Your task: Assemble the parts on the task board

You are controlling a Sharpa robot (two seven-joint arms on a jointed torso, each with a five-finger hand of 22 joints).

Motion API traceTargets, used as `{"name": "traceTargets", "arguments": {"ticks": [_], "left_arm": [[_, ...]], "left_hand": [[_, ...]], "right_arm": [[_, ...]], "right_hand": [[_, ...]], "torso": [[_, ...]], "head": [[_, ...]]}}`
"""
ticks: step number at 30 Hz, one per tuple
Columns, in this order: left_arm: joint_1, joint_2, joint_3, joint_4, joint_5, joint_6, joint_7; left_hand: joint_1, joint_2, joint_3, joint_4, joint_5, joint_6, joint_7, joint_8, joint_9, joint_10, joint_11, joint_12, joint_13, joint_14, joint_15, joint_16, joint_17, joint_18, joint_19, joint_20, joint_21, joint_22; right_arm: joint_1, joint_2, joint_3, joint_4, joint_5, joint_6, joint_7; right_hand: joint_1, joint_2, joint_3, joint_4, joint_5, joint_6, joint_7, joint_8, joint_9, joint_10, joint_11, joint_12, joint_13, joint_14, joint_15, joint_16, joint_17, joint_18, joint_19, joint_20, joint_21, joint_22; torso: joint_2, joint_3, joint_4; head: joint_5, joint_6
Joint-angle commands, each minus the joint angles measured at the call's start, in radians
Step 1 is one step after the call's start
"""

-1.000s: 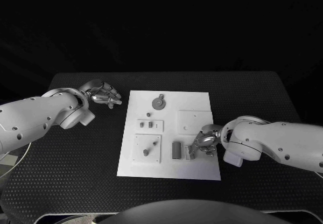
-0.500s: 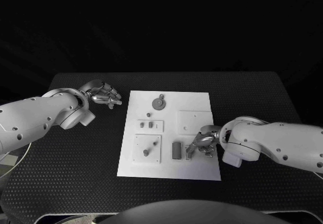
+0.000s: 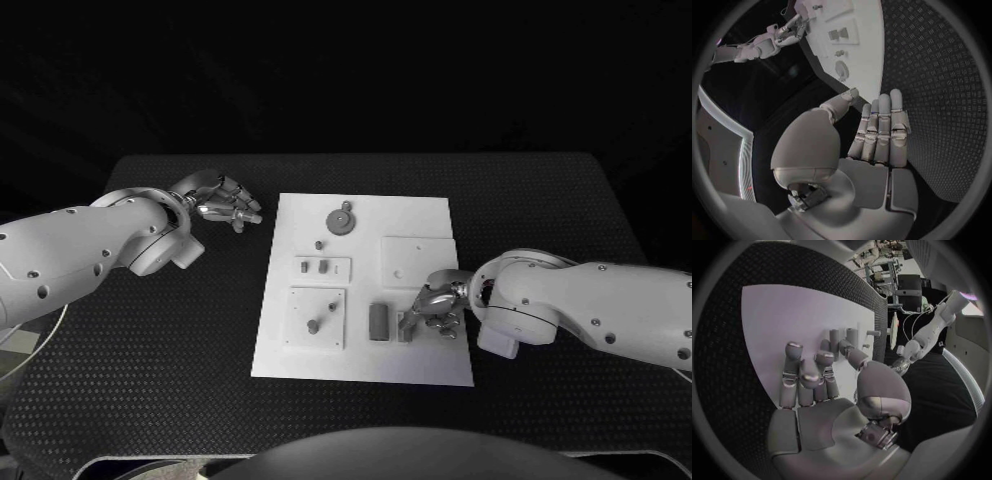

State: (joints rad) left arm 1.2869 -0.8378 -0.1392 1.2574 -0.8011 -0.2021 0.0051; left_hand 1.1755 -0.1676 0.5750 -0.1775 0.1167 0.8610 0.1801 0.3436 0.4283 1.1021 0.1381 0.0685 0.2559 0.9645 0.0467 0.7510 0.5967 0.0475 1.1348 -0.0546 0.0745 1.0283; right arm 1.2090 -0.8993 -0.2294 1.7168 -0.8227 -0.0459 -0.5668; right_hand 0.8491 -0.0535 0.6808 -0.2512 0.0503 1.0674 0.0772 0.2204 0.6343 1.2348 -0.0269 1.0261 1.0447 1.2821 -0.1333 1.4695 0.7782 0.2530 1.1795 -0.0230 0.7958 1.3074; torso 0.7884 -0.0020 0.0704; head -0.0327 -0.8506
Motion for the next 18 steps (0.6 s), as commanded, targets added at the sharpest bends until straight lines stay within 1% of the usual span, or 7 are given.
{"name": "traceTargets", "arguments": {"ticks": [1, 7, 15, 18], "left_arm": [[0.001, 0.001, 0.0, 0.003, -0.003, 0.011, 0.004], [0.001, 0.001, 0.0, 0.003, -0.003, 0.012, 0.003], [0.001, 0.001, 0.0, 0.003, -0.004, 0.013, 0.001], [0.001, 0.0, 0.0, 0.003, -0.004, 0.013, 0.001]], "left_hand": [[0.005, 0.004, 0.002, 0.005, 0.005, -0.006, -0.003, 0.004, -0.001, 0.001, 0.006, 0.001, -0.001, 0.006, -0.002, -0.004, 0.001, 0.014, 0.005, 0.0, -0.004, 0.001], [0.005, 0.004, 0.002, 0.006, 0.005, -0.006, -0.003, 0.004, -0.001, 0.001, 0.006, 0.0, -0.001, 0.006, -0.002, -0.005, 0.001, 0.014, 0.005, 0.0, -0.004, 0.001], [0.005, 0.004, 0.002, 0.006, 0.005, -0.006, -0.003, 0.004, -0.001, 0.001, 0.006, 0.0, -0.001, 0.006, -0.002, -0.005, 0.002, 0.014, 0.005, 0.001, -0.004, 0.001], [0.005, 0.004, 0.002, 0.006, 0.005, -0.006, -0.003, 0.004, -0.001, 0.001, 0.006, 0.0, -0.001, 0.006, -0.002, -0.005, 0.002, 0.013, 0.005, 0.001, -0.004, 0.001]], "right_arm": [[-0.004, 0.004, -0.002, 0.005, -0.017, 0.051, 0.006], [-0.004, 0.004, -0.003, 0.006, -0.021, 0.051, 0.007], [-0.005, 0.005, -0.003, 0.004, -0.021, 0.029, 0.011], [-0.005, 0.004, -0.003, 0.003, -0.021, 0.014, 0.013]], "right_hand": [[0.003, 0.011, -0.002, -0.008, -0.002, 0.003, 0.002, 0.0, 0.001, 0.0, -0.006, 0.006, -0.001, 0.0, -0.004, -0.002, -0.001, 0.009, 0.003, -0.006, 0.0, 0.017], [0.003, 0.023, 0.0, -0.017, -0.002, 0.004, 0.002, 0.001, 0.001, 0.0, -0.006, 0.006, -0.001, 0.001, -0.003, -0.003, -0.001, 0.009, 0.002, -0.005, 0.0, 0.018], [-0.01, 0.019, -0.006, -0.018, -0.002, 0.005, 0.002, 0.002, 0.0, 0.0, -0.006, 0.007, -0.002, 0.001, -0.003, -0.003, -0.001, 0.009, 0.003, -0.003, 0.001, 0.017], [-0.026, 0.016, -0.007, -0.005, -0.002, 0.005, 0.002, 0.002, -0.002, 0.0, -0.006, 0.007, -0.003, 0.001, -0.003, -0.003, -0.001, 0.009, 0.004, -0.002, 0.0, 0.017]], "torso": [[0.0, -0.0001, 0.0001], [0.0, -0.0001, -0.0002], [0.0, -0.0001, -0.0002], [0.0, -0.0001, -0.0002]], "head": [[0.001, 0.0], [0.002, 0.0], [0.003, 0.002], [0.003, 0.002]]}}
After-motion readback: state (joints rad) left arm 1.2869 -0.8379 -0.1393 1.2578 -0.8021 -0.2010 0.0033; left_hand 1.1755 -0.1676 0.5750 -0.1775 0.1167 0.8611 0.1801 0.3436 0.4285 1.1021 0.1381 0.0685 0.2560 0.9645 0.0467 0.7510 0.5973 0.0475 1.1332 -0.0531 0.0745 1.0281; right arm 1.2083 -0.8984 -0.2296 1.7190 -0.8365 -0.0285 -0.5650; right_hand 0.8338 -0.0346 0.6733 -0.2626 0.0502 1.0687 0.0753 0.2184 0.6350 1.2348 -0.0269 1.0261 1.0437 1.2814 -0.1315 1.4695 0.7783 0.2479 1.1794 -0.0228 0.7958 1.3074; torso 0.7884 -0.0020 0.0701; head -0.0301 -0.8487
